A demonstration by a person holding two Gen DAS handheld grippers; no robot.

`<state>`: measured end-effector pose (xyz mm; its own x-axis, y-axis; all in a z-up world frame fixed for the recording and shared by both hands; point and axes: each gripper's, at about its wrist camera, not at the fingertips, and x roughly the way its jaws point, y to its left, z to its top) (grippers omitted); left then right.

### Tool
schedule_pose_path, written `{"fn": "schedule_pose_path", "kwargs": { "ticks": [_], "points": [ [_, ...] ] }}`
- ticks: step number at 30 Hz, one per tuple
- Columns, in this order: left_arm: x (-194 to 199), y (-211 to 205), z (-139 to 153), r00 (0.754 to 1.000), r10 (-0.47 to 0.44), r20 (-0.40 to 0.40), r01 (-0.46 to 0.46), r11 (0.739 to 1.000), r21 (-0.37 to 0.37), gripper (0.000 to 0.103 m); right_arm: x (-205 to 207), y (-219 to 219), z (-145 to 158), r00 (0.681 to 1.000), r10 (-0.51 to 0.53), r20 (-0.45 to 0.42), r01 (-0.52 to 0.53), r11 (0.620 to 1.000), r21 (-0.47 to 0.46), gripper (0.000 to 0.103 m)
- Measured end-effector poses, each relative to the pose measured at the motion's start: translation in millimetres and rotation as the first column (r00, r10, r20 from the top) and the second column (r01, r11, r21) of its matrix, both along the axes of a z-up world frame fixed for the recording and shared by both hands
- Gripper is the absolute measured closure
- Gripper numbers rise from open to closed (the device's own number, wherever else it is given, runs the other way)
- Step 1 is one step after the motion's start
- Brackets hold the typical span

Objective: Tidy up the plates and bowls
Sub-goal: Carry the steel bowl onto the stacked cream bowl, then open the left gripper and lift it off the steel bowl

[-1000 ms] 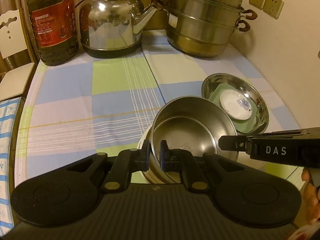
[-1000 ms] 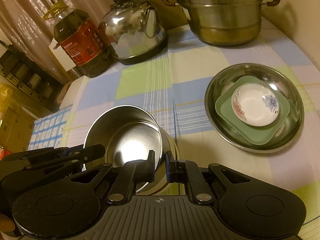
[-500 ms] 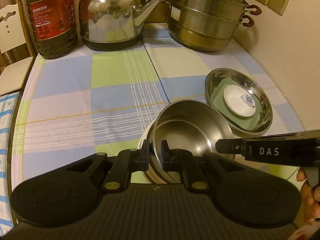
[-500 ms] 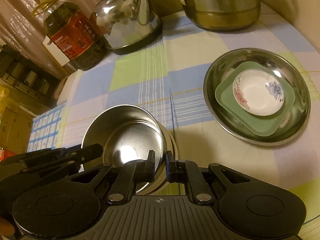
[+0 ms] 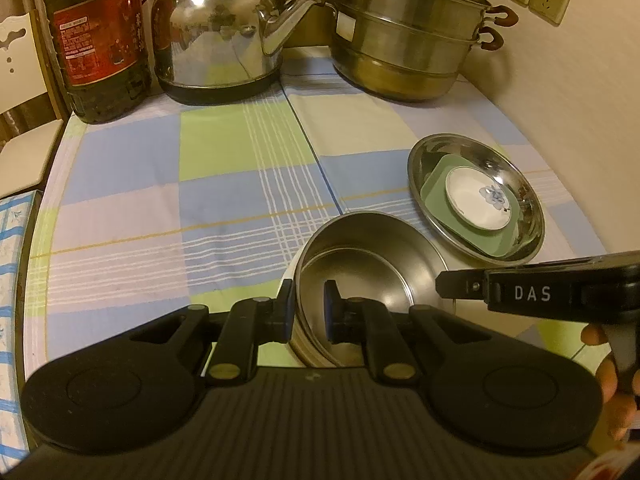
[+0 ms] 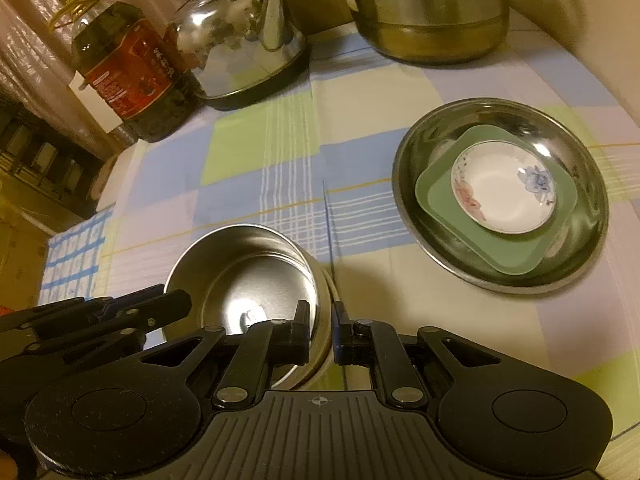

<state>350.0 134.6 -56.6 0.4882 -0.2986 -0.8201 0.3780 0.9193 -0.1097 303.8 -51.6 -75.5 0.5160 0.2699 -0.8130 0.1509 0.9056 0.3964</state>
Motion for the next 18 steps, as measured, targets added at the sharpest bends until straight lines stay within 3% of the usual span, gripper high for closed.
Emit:
{"fn": "schedule_pose_path", "kwargs": {
  "ticks": [2, 4, 5, 18],
  "points": [
    [-0.4, 0.5, 1.7, 1.000, -0.004, 0.000, 0.004, 1.000, -0.003, 0.089, -2.1, 0.1, 0.8, 1.000, -0.007, 0.006, 0.007, 1.000, -0.002, 0.083],
    [-1.7, 1.0, 3.9, 1.000, -0.011, 0.004, 0.011, 1.000, -0.007, 0.088, -5.6, 0.6, 2.9, 1.000, -0.014, 0.019, 0.014, 1.000, -0.009, 0.064],
    [-2.4, 1.5, 5.0, 1.000, -0.015, 0.006, 0.015, 1.000, -0.010, 0.086, -6.7, 1.6, 4.4, 1.000, -0.018, 0.025, 0.019, 1.000, -0.010, 0.061],
    [-31.3, 18.1, 30.5, 0.998, -0.042, 0.045, 0.044, 0.998, -0.041, 0.078, -48.6, 3.8, 25.0, 0.990, -0.074, 0.121, 0.076, 0.997, -0.009, 0.057]
  ]
}}
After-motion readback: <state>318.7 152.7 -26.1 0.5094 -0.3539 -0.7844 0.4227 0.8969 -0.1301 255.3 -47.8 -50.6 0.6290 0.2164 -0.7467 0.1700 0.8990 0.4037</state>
